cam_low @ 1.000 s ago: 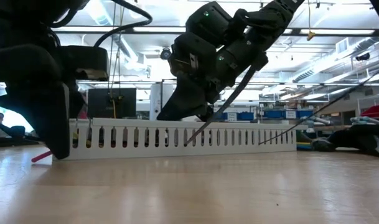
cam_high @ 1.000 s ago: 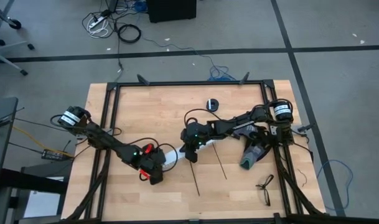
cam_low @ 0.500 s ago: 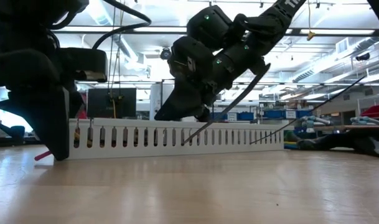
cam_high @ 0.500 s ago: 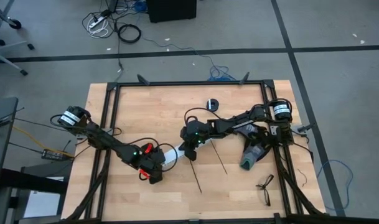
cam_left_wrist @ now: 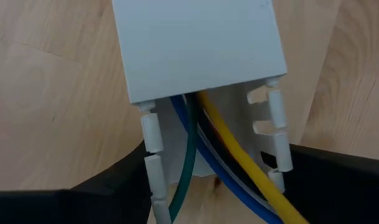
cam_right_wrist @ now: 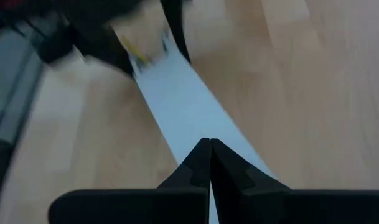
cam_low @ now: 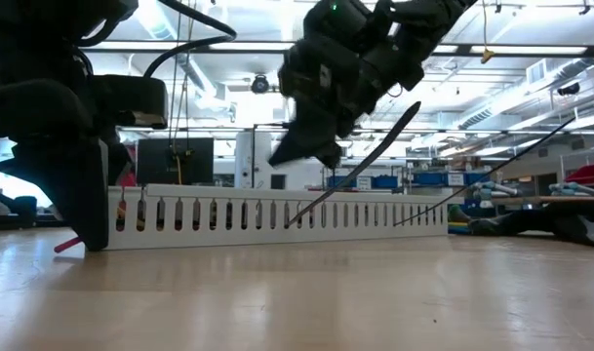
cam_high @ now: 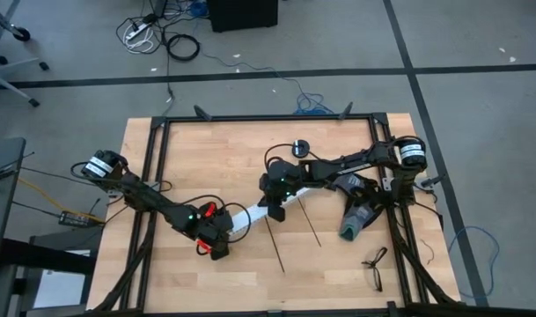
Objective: Ziptie cables
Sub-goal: Close the white cable duct
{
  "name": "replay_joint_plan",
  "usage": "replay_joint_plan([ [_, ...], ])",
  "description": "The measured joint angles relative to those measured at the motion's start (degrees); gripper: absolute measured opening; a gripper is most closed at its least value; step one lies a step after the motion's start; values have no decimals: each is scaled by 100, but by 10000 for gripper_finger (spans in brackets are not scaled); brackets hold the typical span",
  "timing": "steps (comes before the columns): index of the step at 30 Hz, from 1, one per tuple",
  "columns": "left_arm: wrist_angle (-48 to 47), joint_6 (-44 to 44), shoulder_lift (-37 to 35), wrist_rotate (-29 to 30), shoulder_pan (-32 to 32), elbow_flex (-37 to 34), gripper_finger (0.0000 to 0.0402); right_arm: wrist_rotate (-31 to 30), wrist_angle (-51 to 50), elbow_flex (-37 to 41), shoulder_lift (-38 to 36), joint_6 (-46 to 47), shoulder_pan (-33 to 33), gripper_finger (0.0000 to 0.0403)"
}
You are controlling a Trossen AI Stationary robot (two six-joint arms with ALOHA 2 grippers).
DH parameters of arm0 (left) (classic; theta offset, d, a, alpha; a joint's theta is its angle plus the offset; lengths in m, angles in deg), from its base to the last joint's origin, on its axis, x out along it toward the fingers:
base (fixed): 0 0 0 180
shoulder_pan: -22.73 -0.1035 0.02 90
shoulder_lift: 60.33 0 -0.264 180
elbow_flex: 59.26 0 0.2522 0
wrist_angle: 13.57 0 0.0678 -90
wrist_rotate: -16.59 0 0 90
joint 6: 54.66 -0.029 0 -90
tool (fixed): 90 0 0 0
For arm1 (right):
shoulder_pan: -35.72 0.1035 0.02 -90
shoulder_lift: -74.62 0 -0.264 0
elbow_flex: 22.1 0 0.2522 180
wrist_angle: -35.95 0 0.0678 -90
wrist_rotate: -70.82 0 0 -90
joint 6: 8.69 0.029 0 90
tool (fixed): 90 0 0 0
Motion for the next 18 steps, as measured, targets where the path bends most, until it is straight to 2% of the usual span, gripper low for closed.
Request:
replay_joint_plan([
  [8,-14,-21,4,36,0,-4,250,17,-624,63,80,-265,-6,0],
  [14,-51,-114,4,53,-29,-9,250,178,38,150,443,87,16,0],
  [18,-56,-133,0,61,-35,-9,250,295,825,120,809,548,145,0],
])
